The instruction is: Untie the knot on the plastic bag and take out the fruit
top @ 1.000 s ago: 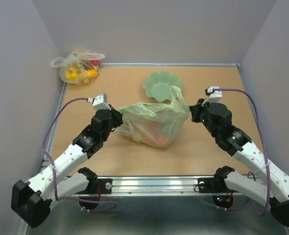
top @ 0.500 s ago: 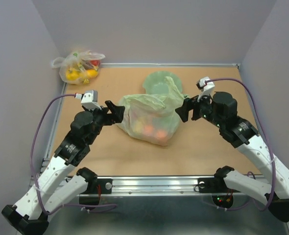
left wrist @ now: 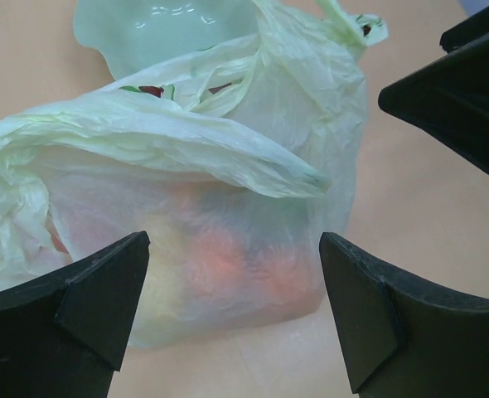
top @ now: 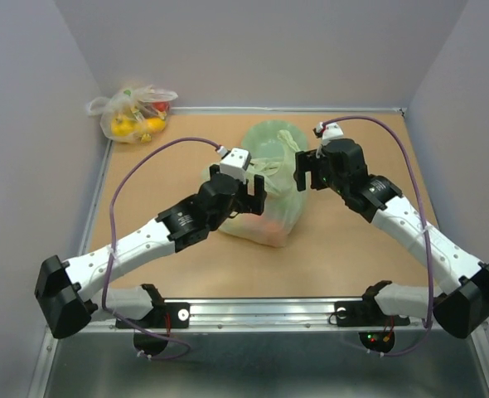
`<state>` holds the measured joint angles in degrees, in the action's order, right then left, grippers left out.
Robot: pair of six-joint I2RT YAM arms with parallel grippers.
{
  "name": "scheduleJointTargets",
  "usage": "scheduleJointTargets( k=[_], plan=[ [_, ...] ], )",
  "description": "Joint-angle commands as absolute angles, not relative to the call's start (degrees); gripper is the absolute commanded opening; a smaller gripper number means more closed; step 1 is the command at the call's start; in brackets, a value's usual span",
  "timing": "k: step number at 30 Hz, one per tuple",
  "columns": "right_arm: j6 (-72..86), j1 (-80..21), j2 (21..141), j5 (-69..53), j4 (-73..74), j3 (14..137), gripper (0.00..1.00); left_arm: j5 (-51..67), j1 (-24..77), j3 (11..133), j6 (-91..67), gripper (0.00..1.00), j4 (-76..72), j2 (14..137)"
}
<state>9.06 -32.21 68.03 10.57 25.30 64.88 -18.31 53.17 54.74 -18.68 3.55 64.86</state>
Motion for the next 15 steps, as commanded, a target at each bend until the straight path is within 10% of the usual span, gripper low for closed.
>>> scheduleJointTargets(
  k=[1,13,15],
  plan=[
    [10.89,-31.82,71.09,18.45,21.46,65.13,0.85,-27.23,54.14,59.50,-15.29,0.95,0.26,66.53],
    [14.94,-31.46,79.54,14.15,12.05,59.77,0.67,-23.99,55.11,58.89,-32.42,0.95,0.53,69.69],
    [15.29,-31.46,80.07,13.98,11.78,59.07,0.42,-24.60,55.28,59.41,-35.14,0.95,1.23,71.18]
  ],
)
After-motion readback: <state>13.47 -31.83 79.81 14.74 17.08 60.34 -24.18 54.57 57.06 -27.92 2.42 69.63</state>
